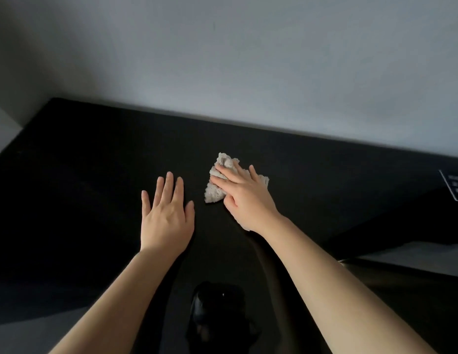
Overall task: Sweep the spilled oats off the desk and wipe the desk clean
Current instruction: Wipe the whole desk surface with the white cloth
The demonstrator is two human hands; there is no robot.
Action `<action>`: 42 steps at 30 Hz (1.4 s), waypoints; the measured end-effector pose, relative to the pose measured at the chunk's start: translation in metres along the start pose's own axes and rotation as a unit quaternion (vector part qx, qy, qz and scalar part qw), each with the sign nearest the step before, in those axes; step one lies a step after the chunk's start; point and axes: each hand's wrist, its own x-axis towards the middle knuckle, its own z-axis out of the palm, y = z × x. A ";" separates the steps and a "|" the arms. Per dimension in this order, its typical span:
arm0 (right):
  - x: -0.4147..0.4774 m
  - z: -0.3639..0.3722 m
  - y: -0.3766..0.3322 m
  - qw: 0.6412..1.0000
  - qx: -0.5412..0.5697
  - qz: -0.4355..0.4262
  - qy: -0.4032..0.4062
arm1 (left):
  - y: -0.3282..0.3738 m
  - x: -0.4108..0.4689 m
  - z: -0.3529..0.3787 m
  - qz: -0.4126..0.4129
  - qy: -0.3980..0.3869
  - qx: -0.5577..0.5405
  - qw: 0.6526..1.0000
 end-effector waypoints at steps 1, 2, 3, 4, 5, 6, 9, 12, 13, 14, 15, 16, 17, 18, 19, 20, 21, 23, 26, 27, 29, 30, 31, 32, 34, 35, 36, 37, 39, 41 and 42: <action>0.011 -0.001 0.004 1.000 -0.004 0.006 -0.002 | 0.001 0.006 0.000 -0.008 0.001 0.002 1.000; 0.022 -0.002 0.007 1.000 -0.008 0.013 -0.002 | 0.002 0.009 0.000 -0.013 0.002 0.004 1.000; 0.032 -0.002 0.009 1.000 -0.012 0.019 0.000 | 0.002 0.010 0.001 -0.016 0.005 0.006 1.000; 0.040 -0.002 0.011 1.000 -0.013 0.025 0.002 | 0.002 0.010 0.001 -0.017 0.009 0.008 1.000; 0.045 -0.002 0.014 0.999 -0.012 0.034 0.006 | 0.002 0.010 0.001 -0.016 0.011 0.008 1.000; 0.046 -0.003 0.021 0.999 -0.011 0.049 0.011 | 0.001 0.010 0.002 -0.015 0.012 0.007 1.000; 0.029 -0.019 0.064 0.987 -0.029 0.156 0.038 | -0.001 0.009 0.002 -0.012 0.015 0.003 1.000; -0.014 -0.045 0.125 0.948 -0.039 0.304 0.085 | 0.001 0.008 0.003 -0.013 0.012 0.007 1.000; -0.025 -0.050 0.136 0.936 -0.040 0.335 0.097 | 0.002 0.008 0.003 -0.013 0.012 0.005 1.000; -0.032 -0.051 0.139 0.929 -0.041 0.352 0.107 | 0.002 0.008 0.004 -0.014 0.013 0.001 1.000; -0.032 -0.050 0.138 0.924 -0.044 0.363 0.112 | 0.003 0.008 0.004 -0.015 0.013 -0.003 1.000; -0.029 -0.047 0.134 0.919 -0.046 0.375 0.116 | 0.002 0.009 0.004 -0.015 0.012 -0.007 1.000; -0.025 -0.045 0.128 0.912 -0.042 0.391 0.118 | 0.002 0.009 0.003 -0.014 0.011 -0.008 1.000; -0.018 -0.043 0.121 0.905 -0.038 0.406 0.118 | 0.001 0.010 0.002 -0.010 0.012 -0.008 1.000; -0.011 -0.040 0.114 0.901 -0.038 0.417 0.113 | -0.001 0.011 -0.001 -0.004 0.016 -0.008 1.000; -0.003 -0.037 0.107 0.898 -0.040 0.425 0.106 | -0.004 0.013 -0.005 0.003 0.023 -0.013 1.000; 0.006 -0.033 0.098 0.896 -0.043 0.431 0.101 | -0.009 0.017 -0.010 0.009 0.032 -0.022 0.999; 0.027 -0.025 0.078 0.895 -0.040 0.434 0.098 | -0.026 0.028 -0.018 0.005 0.046 -0.031 0.998; 0.063 -0.011 0.042 0.908 -0.035 0.405 0.100 | -0.065 0.051 -0.025 -0.047 0.051 -0.024 0.997; 0.075 -0.005 0.030 0.914 -0.030 0.391 0.102 | -0.078 0.060 -0.028 -0.060 0.049 -0.016 0.997; 0.098 0.005 0.010 0.928 -0.023 0.358 0.103 | -0.099 0.073 -0.031 -0.058 0.041 -0.002 0.997; 0.110 0.009 0.001 0.935 -0.023 0.340 0.101 | -0.106 0.078 -0.032 -0.046 0.037 -0.001 0.998; 0.121 0.013 -0.006 0.942 -0.021 0.321 0.096 | -0.112 0.081 -0.032 -0.033 0.035 -0.003 0.999; 0.133 0.016 -0.012 0.950 -0.017 0.298 0.090 | -0.115 0.083 -0.033 -0.022 0.035 -0.010 0.999; 0.155 0.022 -0.026 0.968 -0.011 0.239 0.074 | -0.118 0.084 -0.034 -0.009 0.036 -0.031 0.999; 0.167 0.025 -0.033 0.977 -0.009 0.203 0.065 | -0.119 0.083 -0.034 -0.007 0.036 -0.046 0.998; 0.177 0.029 -0.041 0.984 0.000 0.168 0.055 | -0.120 0.083 -0.034 -0.006 0.038 -0.063 0.997; 0.185 0.032 -0.048 0.990 0.017 0.132 0.049 | -0.120 0.082 -0.035 -0.003 0.042 -0.084 0.996; 0.188 0.034 -0.056 0.995 0.070 0.055 0.043 | -0.122 0.082 -0.037 -0.008 0.058 -0.141 0.988; 0.164 0.030 -0.065 0.992 0.124 -0.016 0.021 | -0.124 0.081 -0.038 -0.016 0.070 -0.192 0.979; 0.144 0.027 -0.073 0.988 0.147 -0.041 0.001 | -0.125 0.081 -0.038 -0.016 0.073 -0.205 0.976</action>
